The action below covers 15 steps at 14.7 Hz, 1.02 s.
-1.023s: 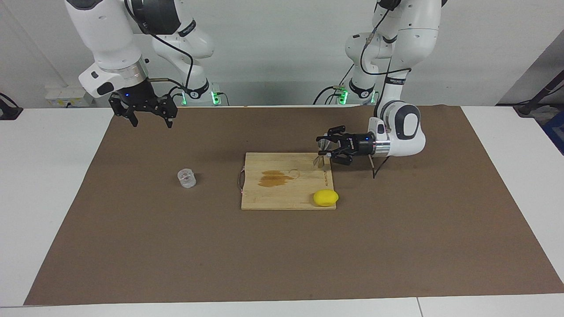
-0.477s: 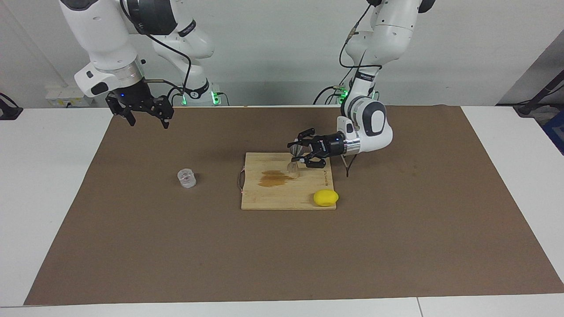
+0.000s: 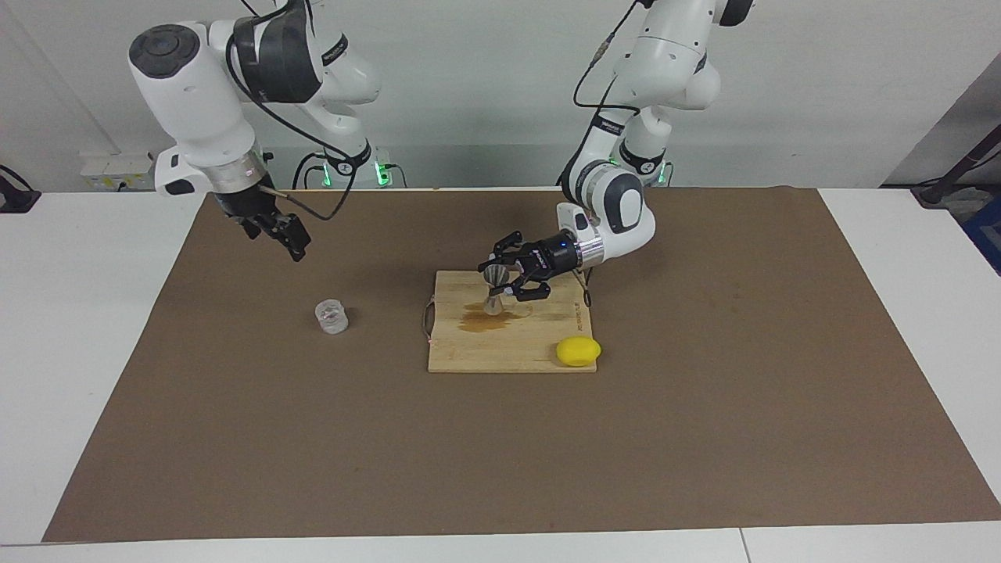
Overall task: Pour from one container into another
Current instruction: 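Set the cup on the board while the right gripper reaches the glass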
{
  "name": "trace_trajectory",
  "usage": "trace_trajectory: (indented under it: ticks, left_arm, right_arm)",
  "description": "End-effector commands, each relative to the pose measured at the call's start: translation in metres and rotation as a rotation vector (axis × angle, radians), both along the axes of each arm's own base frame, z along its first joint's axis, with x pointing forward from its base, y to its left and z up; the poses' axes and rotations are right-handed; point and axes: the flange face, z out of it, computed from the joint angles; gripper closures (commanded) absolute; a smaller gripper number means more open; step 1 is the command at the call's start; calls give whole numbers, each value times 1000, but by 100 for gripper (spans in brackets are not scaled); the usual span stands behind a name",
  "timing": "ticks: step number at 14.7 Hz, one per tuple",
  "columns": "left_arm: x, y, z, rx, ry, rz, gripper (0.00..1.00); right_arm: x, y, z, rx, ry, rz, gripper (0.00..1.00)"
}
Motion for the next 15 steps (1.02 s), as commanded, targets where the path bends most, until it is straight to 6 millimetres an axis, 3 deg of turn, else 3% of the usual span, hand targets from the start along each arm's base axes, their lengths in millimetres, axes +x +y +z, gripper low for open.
trace_trajectory:
  ticks: [1, 4, 11, 12, 13, 15]
  left_arm:
    - [11, -10, -23, 31, -37, 29, 76]
    - [8, -12, -27, 46, -44, 32, 72]
    - [4, -9, -36, 110, -89, 39, 63]
    - [5, -9, -36, 115, -89, 41, 46]
    - [3, -10, -37, 121, -87, 39, 2]
    - [-1, -15, -38, 121, -84, 28, 0]
  right_arm:
    - [1, -23, -42, 60, 51, -165, 0]
    - [16, -42, -95, 108, 113, -335, 0]
    - [27, -72, -173, 228, 180, -467, 0]
    - [28, -73, -181, 230, 180, -472, 0]
    - [29, -74, -193, 242, 195, -472, 0]
    - [33, -71, -211, 309, 204, -473, 0]
